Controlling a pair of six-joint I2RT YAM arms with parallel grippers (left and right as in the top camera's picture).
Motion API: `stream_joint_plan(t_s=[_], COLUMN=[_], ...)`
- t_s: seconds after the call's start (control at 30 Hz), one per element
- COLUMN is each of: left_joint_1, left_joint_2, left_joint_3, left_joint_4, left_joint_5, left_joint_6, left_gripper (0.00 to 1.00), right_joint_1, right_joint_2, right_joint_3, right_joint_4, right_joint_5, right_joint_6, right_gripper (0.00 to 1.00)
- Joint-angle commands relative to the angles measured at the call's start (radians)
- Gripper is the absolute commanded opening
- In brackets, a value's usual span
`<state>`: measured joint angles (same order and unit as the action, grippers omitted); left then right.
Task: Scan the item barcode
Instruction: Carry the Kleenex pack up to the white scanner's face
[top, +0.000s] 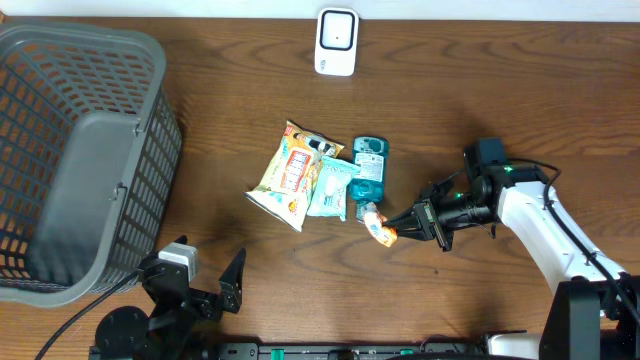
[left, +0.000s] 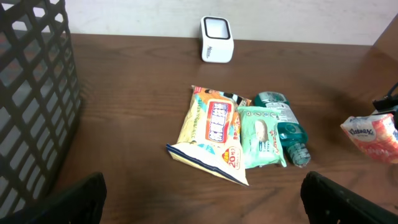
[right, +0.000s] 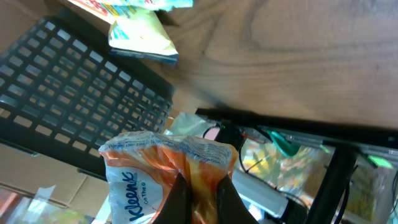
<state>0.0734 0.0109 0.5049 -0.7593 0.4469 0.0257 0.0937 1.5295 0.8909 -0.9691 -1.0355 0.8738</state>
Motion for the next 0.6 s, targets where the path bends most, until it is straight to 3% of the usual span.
stream_joint_plan(t_s=[0.0,0.57], left_joint_1=[0.005,0.005], left_joint_2=[-0.007,-0.007], left_joint_3=[0.003,0.003], left_joint_4=[0.000,0.000], left_joint_5=[0.013,0.013], left_joint_6=[-0.002,-0.002], left_gripper=[0.98,0.98], right_joint_1=[-0.002,0.000], right_joint_2=[-0.007,-0.007], right_joint_3=[-0.001,-0.001], right_joint_4=[-0.005,0.037], right_joint_5=[-0.044,0.038], right_joint_6=[0.008,-0.039], right_gripper=[0.01,0.01])
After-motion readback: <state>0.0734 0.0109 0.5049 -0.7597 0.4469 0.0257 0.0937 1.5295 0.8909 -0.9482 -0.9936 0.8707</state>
